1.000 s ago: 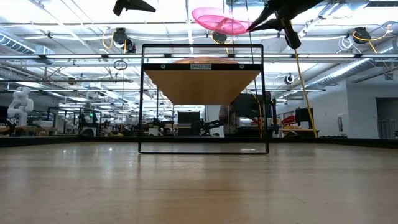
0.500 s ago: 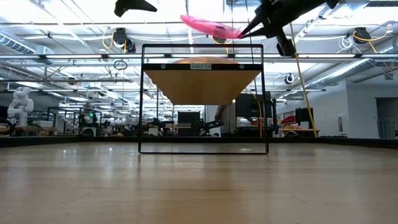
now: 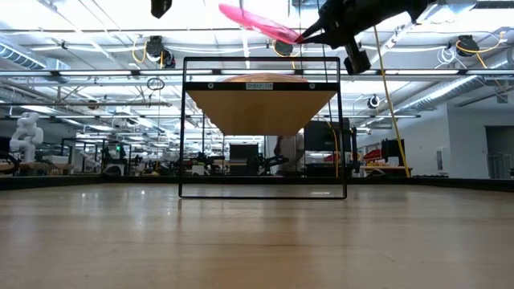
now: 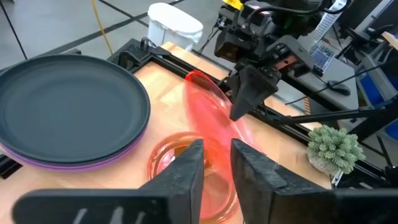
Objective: Place and stack plates onto a shelf
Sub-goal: Stack the pink plate on top of the other pink plate on the shelf
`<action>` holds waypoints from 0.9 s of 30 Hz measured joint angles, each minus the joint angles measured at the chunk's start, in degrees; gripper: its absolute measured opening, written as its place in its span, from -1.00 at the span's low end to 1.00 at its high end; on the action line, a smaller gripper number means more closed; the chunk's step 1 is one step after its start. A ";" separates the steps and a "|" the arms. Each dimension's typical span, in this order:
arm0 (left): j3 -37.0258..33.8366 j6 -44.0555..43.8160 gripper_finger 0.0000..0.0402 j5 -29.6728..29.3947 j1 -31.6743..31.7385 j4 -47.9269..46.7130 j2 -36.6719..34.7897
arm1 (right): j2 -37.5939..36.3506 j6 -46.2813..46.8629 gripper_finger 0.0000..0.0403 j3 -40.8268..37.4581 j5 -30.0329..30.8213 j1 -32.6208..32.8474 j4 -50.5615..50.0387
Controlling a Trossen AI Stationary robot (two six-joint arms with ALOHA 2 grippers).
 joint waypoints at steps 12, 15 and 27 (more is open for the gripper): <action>0.00 -0.11 -0.63 -0.02 0.02 -0.44 0.00 | 1.29 7.81 -1.00 -0.02 -1.64 -0.02 -0.43; 0.00 -0.17 -0.63 -0.02 0.02 -0.44 0.00 | 1.44 8.89 -1.00 -0.02 -1.65 -0.02 -2.56; 0.00 0.68 -0.64 -0.07 0.02 -0.42 0.00 | 3.08 11.24 -1.00 -0.02 -3.14 -0.24 -8.21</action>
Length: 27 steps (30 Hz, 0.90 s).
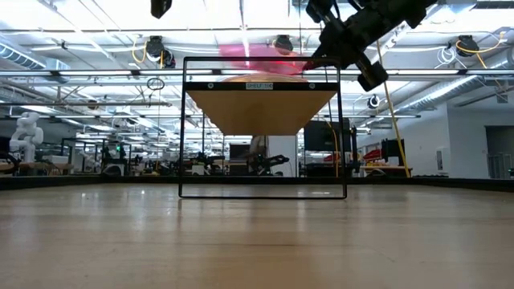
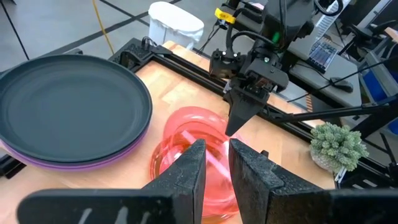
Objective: Place and stack plates onto a shelf
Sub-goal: Stack the pink plate on top of the other pink plate on the shelf
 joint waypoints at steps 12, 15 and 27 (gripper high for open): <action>0.00 0.53 -0.63 -0.10 0.02 0.01 0.00 | 3.98 0.68 -1.00 0.01 -1.44 -0.02 0.90; 0.00 0.52 -0.63 -0.09 0.02 0.00 0.00 | 4.15 1.17 -1.00 0.01 -1.50 -0.02 1.41; -0.02 0.54 -0.63 -0.09 0.02 -2.36 0.00 | 4.11 1.54 -0.99 0.00 -1.21 -0.06 1.83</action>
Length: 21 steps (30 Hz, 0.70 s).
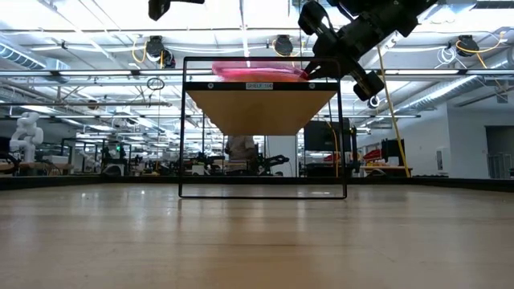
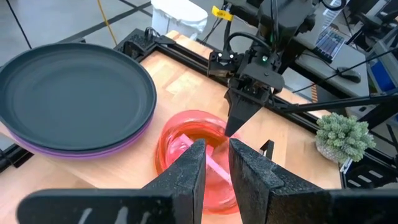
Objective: Place and stack plates onto a shelf
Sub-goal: Stack the pink plate on top of the other pink plate on the shelf
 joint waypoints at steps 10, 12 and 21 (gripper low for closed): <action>0.00 -0.17 -0.63 0.00 0.00 -0.05 0.00 | 0.00 -0.35 -0.83 0.00 -0.02 -1.09 -0.02; 0.00 -0.18 -0.63 0.00 0.00 -0.06 0.00 | 0.00 -0.42 -0.79 0.00 -0.02 -1.10 -0.02; 0.00 -0.18 -0.63 0.02 0.00 -0.09 0.00 | -0.49 -0.44 -0.68 0.00 0.00 -1.10 -0.19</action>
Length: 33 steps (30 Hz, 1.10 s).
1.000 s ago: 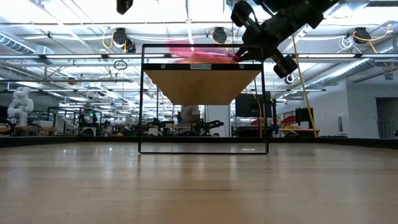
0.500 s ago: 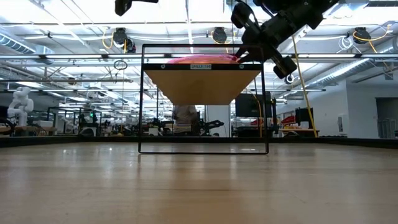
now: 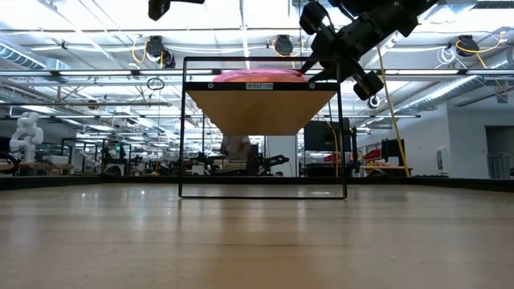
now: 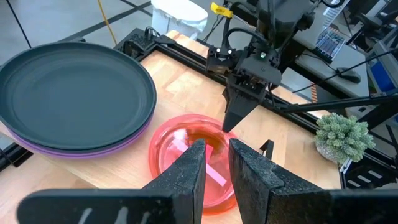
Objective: Place and stack plates onto a shelf
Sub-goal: Stack the pink plate on top of the other pink plate on the shelf, then return to Home Position
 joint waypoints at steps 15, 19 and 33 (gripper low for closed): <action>0.00 0.21 -0.63 0.02 0.00 -0.13 0.00 | -2.82 -0.13 -0.67 0.00 0.11 0.02 -3.10; 0.00 0.36 -0.63 -0.08 0.00 -0.15 0.00 | -4.77 -1.75 -0.67 0.01 0.64 0.02 -2.67; 0.00 -0.02 -0.63 2.27 -0.09 -0.09 0.00 | -11.62 -48.48 -0.72 0.02 0.05 0.15 -2.78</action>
